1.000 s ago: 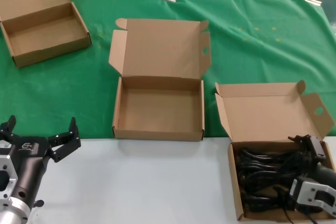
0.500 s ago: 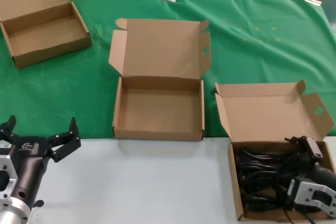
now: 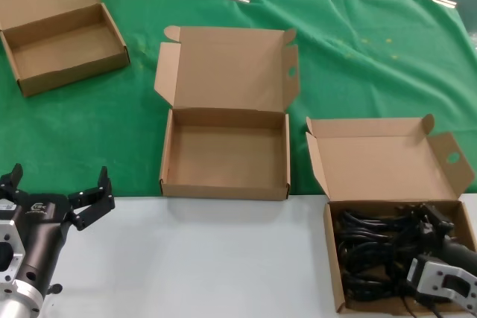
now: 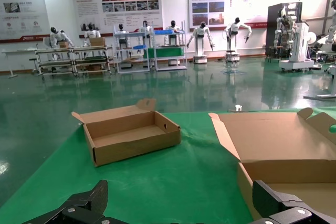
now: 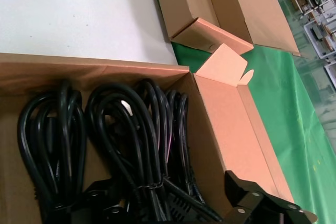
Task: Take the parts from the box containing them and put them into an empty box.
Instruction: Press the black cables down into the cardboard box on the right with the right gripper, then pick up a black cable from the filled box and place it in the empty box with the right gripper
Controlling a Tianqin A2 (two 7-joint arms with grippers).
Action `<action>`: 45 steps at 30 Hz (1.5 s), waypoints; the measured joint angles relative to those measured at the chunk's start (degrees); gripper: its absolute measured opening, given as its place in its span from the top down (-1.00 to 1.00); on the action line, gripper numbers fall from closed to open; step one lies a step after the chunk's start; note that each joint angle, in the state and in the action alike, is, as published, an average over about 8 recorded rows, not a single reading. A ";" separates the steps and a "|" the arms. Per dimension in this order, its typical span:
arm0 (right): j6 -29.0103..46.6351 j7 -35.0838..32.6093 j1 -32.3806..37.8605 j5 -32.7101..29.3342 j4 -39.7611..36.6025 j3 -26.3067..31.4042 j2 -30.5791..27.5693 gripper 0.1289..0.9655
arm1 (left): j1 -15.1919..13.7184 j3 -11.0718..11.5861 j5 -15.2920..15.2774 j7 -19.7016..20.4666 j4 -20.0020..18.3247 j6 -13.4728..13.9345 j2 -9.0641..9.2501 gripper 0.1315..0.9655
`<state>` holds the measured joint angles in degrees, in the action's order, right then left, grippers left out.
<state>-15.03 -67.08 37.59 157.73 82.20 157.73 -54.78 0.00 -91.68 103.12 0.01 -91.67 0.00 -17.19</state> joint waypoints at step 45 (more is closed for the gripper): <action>-3.68 4.61 -1.75 0.00 13.15 0.00 -8.57 0.75 | 0.00 0.00 -0.02 0.02 0.00 0.00 0.00 -1.00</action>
<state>-18.72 -62.48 35.84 157.73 95.35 157.74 -63.35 0.00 -91.68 103.10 0.03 -91.67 0.00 -17.19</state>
